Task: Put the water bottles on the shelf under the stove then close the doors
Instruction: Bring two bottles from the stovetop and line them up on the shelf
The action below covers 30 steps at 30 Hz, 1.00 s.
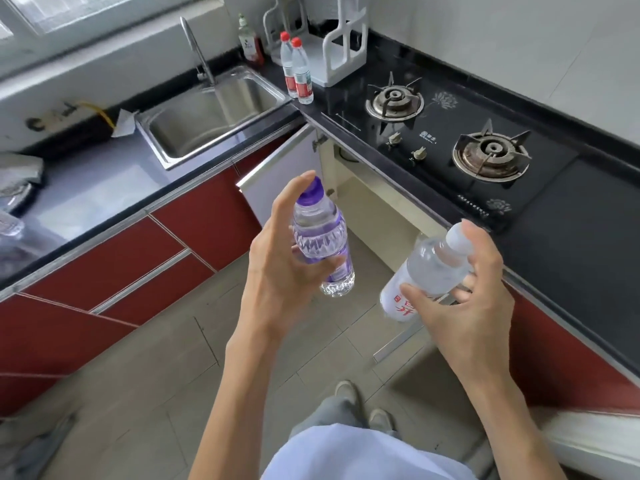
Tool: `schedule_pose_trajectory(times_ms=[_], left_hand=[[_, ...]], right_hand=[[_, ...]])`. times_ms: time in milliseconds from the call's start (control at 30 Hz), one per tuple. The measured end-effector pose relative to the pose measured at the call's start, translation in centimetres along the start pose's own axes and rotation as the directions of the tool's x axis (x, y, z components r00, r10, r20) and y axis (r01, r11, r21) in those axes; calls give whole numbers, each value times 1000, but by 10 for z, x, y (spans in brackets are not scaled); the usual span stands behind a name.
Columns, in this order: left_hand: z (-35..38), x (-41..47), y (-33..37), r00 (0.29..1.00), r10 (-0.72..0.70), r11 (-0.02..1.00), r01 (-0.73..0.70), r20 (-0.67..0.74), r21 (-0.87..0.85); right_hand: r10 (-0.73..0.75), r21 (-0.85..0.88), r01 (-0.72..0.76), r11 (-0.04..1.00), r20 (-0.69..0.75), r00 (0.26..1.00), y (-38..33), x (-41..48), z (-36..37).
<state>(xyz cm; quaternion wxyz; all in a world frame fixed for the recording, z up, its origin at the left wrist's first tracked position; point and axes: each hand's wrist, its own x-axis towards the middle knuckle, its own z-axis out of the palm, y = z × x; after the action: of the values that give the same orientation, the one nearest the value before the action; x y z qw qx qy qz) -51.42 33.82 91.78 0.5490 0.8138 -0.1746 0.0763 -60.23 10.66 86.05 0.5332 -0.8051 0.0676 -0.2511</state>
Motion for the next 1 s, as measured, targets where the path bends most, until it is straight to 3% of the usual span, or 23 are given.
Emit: schedule_pose_trajectory(times_ms=[233, 433, 667, 1000], left_hand=[[-34, 13, -25, 998, -9, 1000, 7, 69, 28], [-60, 79, -72, 984, -19, 1000, 22, 179, -14], [-110, 191, -133, 952, 1, 992, 37, 307, -120], [-145, 271, -184, 885, 66, 987, 9, 461, -158]], right_hand=[[21, -30, -22, 999, -22, 1000, -8, -3, 30], [96, -92, -113, 989, -173, 980, -1, 22, 82], [251, -65, -302, 951, -409, 877, -18, 57, 172], [282, -105, -388, 916, -518, 808, -44, 80, 248]])
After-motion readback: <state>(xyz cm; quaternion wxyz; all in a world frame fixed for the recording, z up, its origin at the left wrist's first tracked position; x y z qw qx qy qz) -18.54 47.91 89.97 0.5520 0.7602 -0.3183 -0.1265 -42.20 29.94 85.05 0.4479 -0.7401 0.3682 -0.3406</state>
